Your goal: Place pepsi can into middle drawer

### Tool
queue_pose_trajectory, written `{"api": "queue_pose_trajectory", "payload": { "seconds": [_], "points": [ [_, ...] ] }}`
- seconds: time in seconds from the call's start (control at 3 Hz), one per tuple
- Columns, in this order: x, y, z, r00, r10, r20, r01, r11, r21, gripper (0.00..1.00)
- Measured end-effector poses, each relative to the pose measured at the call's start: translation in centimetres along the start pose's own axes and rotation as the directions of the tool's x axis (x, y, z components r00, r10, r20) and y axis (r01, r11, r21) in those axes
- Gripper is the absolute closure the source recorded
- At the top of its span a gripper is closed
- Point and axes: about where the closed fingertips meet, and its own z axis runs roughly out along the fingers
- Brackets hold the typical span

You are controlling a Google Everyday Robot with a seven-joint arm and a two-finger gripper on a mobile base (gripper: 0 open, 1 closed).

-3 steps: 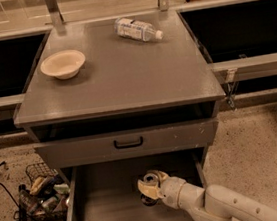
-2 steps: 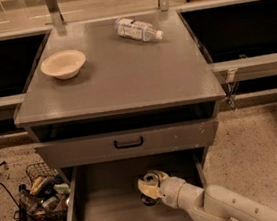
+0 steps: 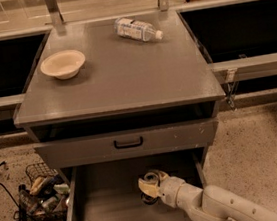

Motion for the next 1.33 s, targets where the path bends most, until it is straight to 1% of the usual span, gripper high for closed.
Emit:
{"api": "queue_pose_trajectory", "payload": {
  "seconds": [0.33, 0.67, 1.0, 1.33],
  "points": [
    [-0.3, 0.3, -0.1, 0.998, 0.022, -0.060, -0.023, 0.9996, -0.013, 1.00],
    [-0.2, 0.2, 0.1, 0.998, 0.034, -0.060, -0.035, 0.9992, -0.021, 1.00],
    [0.6, -1.2, 1.9, 0.997, 0.063, -0.036, -0.062, 0.9974, 0.038, 1.00],
    [1.0, -1.1, 2.0, 0.997, 0.065, -0.044, -0.063, 0.9973, 0.038, 1.00]
  ]
}}
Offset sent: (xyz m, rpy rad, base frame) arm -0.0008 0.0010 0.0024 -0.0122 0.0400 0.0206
